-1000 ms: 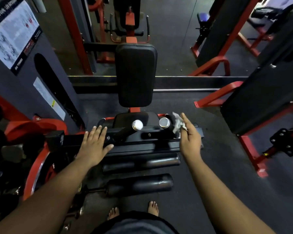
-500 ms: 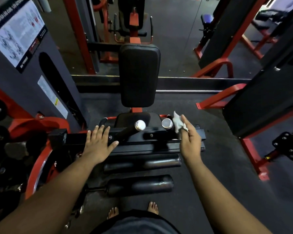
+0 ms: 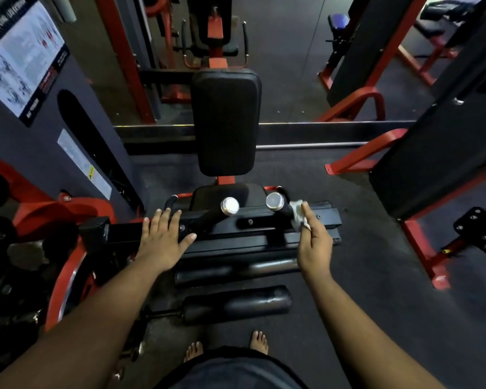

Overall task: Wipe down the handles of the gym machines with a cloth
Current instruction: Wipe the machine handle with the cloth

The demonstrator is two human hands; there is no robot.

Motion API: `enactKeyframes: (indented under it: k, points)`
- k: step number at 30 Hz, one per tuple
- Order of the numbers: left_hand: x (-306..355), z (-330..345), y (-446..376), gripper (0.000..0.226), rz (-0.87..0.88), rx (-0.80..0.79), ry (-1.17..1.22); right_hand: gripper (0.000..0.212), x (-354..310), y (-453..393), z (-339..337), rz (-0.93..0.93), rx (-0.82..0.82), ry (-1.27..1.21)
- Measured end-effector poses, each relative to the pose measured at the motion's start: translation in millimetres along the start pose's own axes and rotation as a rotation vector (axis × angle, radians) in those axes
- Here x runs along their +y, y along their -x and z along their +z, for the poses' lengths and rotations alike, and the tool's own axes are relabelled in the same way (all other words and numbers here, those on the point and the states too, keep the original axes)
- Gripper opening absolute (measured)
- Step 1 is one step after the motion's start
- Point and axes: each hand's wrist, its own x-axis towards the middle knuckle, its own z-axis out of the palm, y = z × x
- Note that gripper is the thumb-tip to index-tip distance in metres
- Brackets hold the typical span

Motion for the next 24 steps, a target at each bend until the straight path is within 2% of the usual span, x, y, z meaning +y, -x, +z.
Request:
enactKeyframes:
  k: [2,5,8,11,16,18,21,24]
  points:
    - [0.2,0.4,0.9,0.086,0.002,0.013,0.004,0.049,-26.7,-0.5,14.6,-0.11,-0.009,-0.111]
    - [0.7,-0.4,0.6,0.086,-0.001,0.002,-0.012,0.059,-36.3,12.0,33.3,-0.179,-0.062,-0.048]
    - [0.3,-0.2,0.2,0.087,-0.003,-0.01,-0.015,0.068,-3.7,14.6,23.0,-0.082,-0.105,0.071]
    - [0.4,-0.7,-0.8,0.086,-0.006,-0.027,-0.024,0.055,20.1,13.9,-1.7,0.051,-0.177,0.165]
    - [1.3,-0.1,0.3,0.086,0.001,-0.018,-0.017,0.046,-21.0,-5.5,-4.1,-0.002,-0.003,-0.016]
    - [0.5,0.6,1.6,0.086,0.004,-0.018,-0.01,0.045,-44.7,-4.6,17.9,-0.048,-0.032,-0.093]
    - [0.9,-1.2,2.1,0.087,0.007,-0.026,0.0,0.048,-52.1,8.2,36.5,-0.084,-0.013,-0.033]
    - [-0.6,-0.9,3.4,0.086,0.017,-0.022,0.0,0.053,-29.4,16.8,28.2,-0.029,-0.028,0.067]
